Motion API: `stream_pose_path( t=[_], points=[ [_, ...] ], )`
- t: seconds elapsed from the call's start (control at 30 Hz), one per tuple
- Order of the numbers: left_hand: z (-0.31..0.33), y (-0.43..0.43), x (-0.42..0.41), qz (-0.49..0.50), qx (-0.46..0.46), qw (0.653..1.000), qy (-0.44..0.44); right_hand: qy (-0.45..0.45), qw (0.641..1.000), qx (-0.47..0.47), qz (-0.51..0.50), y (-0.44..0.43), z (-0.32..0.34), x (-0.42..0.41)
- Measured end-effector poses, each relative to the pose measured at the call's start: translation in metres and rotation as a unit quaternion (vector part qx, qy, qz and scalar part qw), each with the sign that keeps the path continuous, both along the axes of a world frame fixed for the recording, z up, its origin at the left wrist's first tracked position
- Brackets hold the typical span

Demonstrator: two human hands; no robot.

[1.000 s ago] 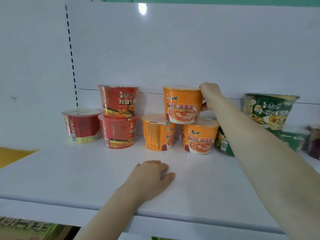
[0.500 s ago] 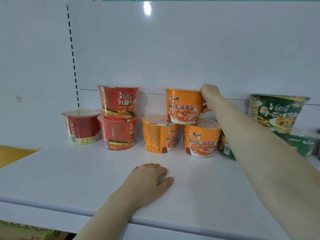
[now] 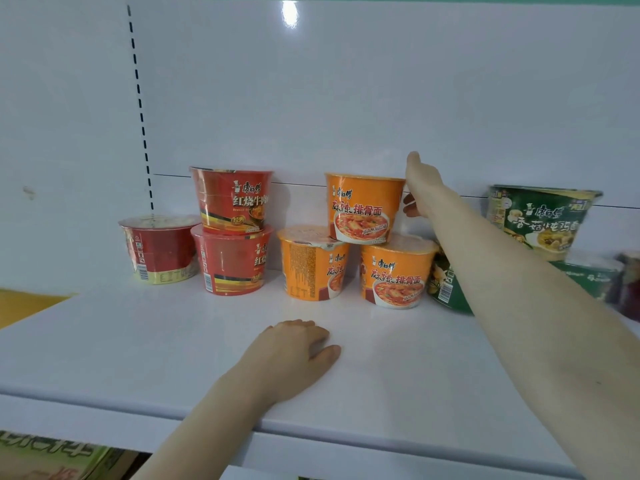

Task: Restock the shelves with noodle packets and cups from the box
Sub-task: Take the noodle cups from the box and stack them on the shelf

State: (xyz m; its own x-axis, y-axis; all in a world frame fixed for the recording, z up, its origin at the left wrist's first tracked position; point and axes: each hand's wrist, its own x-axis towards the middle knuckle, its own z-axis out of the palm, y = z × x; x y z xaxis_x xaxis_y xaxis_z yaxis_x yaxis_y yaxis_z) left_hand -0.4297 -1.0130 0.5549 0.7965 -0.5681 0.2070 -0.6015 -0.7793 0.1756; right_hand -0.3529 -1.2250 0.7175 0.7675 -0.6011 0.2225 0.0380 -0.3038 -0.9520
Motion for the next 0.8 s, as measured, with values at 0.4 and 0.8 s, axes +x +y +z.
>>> stream_pose_path(
  t=[0.4,0.8],
  points=[
    [-0.006,0.0,0.004,0.008,-0.034,0.999,-0.037,-0.065,0.952,-0.3,-0.005,-0.002,-0.004,-0.065],
    [-0.002,0.001,-0.005,0.025,-0.056,0.995,-0.074,-0.004,0.917,-0.398,0.018,0.019,-0.074,-0.143]
  ],
)
